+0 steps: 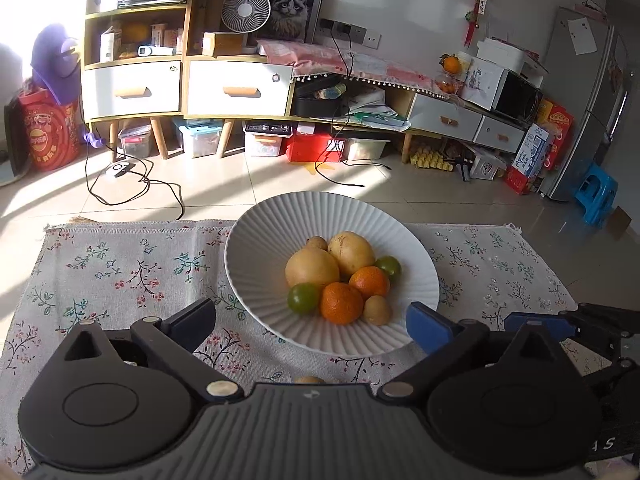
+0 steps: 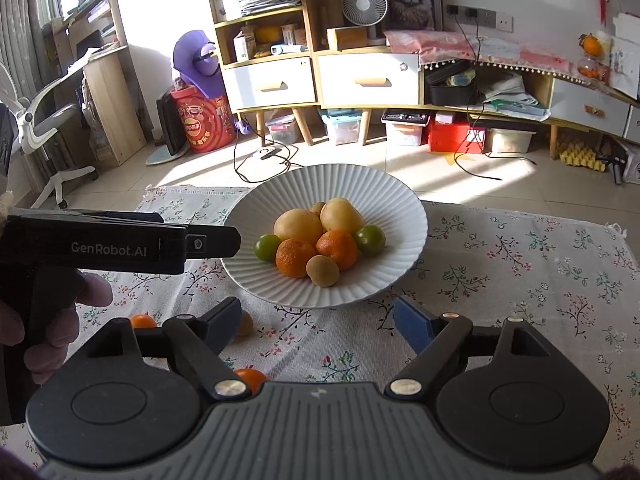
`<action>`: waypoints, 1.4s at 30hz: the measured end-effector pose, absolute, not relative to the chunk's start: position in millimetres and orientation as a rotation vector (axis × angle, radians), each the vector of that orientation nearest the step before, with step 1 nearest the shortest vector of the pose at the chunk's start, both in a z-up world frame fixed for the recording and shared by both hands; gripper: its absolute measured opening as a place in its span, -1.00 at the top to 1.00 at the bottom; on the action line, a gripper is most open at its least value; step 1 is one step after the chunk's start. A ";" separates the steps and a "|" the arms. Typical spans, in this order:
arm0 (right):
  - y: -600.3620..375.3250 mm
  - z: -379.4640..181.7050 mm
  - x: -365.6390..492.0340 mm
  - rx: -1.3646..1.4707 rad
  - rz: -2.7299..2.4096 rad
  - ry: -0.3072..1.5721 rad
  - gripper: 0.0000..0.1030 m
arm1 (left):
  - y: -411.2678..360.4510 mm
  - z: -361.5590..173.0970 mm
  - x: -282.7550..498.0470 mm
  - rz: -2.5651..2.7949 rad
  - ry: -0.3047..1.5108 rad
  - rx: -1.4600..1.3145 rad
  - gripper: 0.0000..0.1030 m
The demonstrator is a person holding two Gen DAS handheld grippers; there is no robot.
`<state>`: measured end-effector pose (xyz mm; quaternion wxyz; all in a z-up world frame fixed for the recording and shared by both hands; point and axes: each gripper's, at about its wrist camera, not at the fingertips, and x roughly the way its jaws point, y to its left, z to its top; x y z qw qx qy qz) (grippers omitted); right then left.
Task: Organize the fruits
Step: 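Withdraw both grippers from the bowl toward the orange tangerines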
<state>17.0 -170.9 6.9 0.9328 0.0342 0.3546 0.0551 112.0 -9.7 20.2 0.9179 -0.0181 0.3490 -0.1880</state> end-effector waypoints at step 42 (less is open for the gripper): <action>-136.9 -22.8 -55.6 -0.088 0.220 0.789 -0.84 | 32.8 -8.3 14.0 -0.301 0.761 0.021 -0.84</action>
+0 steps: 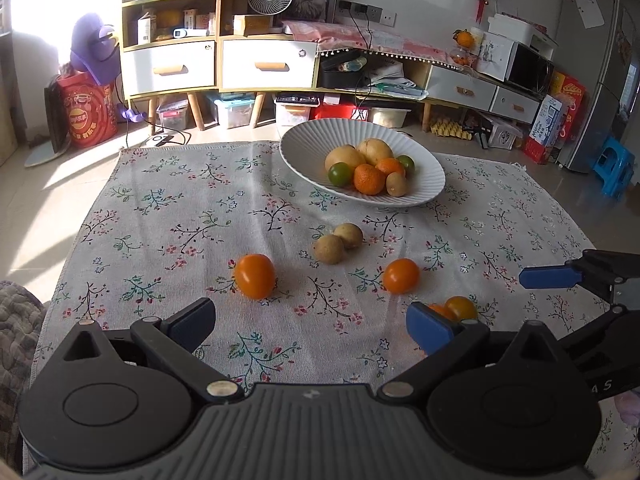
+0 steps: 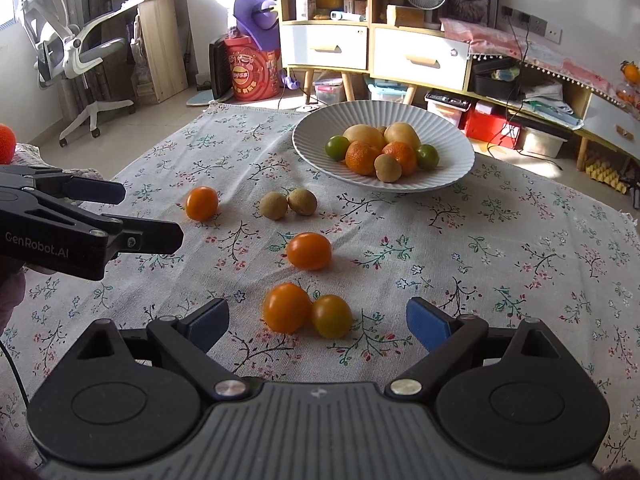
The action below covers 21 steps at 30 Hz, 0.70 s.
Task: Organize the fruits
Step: 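Withdraw both grippers from the bowl toward the orange tangerines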
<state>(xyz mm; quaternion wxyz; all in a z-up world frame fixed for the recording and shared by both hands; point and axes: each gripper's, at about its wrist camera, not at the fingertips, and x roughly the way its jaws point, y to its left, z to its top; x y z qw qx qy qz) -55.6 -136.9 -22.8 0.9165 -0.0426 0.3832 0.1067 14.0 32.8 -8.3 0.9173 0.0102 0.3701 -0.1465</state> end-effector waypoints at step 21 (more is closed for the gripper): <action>-158.8 -36.4 -45.3 -0.056 0.168 0.846 -0.75 | 16.7 -47.0 0.8 -0.414 0.791 0.099 -0.84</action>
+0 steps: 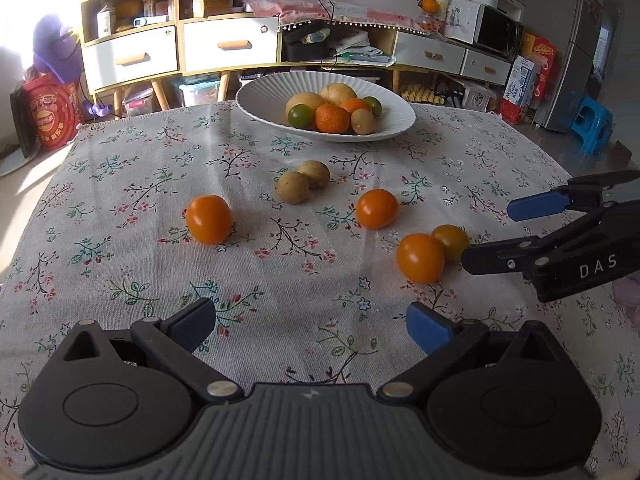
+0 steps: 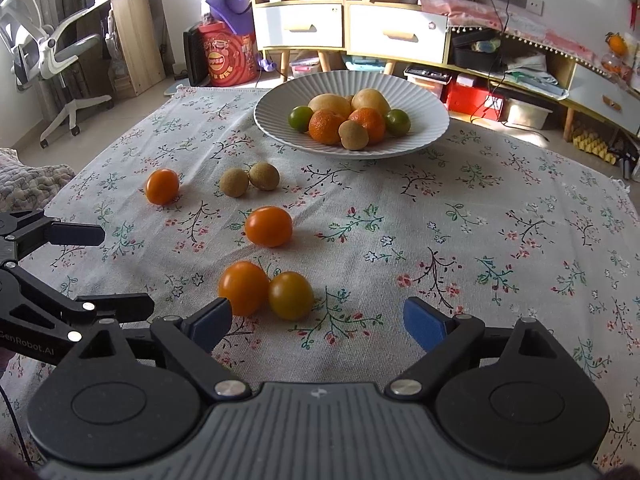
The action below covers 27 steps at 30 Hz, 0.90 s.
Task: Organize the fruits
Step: 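Withdraw both grippers from the bowl toward the orange tangerines, then close the left gripper on an orange tangerine while the right gripper grasps another tangerine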
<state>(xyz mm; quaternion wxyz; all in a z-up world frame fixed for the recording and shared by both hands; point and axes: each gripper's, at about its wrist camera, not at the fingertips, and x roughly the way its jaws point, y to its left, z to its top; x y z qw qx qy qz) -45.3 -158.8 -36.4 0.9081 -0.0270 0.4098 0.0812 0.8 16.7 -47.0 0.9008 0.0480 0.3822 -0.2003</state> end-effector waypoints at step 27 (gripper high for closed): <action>-163.8 -30.5 -7.6 0.039 0.207 0.851 -0.35 | -27.4 -44.5 8.1 -0.520 0.782 0.112 0.60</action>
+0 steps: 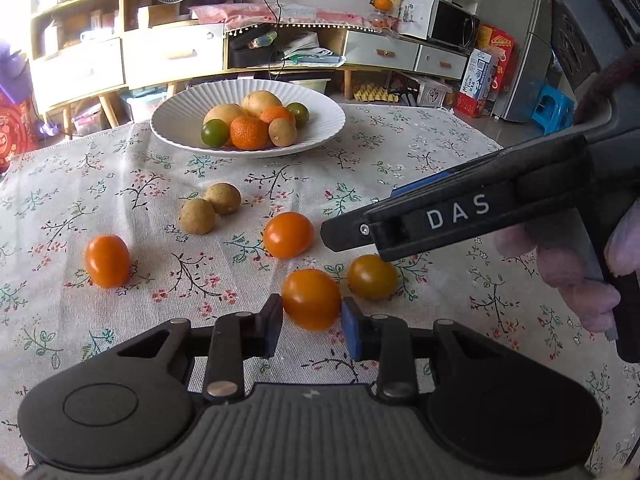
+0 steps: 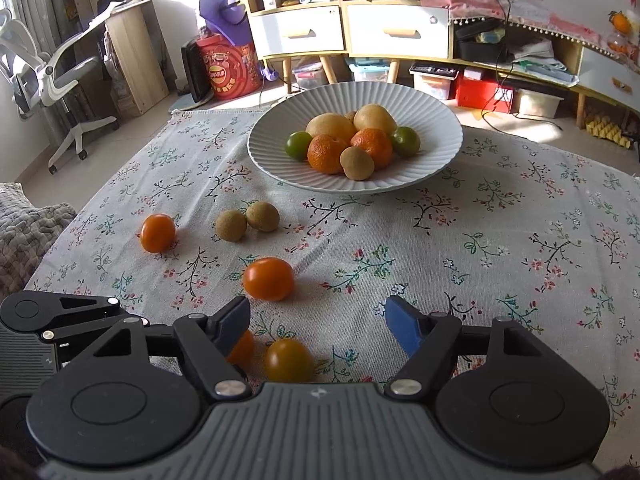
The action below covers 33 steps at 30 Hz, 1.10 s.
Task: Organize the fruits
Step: 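Close the left gripper on an orange tangerine while the right gripper grasps another tangerine, then lift both held tangerines toward the white bowl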
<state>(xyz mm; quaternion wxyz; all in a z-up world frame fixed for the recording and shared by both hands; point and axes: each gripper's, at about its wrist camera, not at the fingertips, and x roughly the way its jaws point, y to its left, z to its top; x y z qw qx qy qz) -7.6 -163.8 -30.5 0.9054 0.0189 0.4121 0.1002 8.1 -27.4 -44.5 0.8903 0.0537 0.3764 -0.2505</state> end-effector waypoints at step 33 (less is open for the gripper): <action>-127.6 -46.9 12.0 -0.004 0.217 0.872 0.36 | 12.2 -40.1 5.1 -0.433 0.843 0.071 0.60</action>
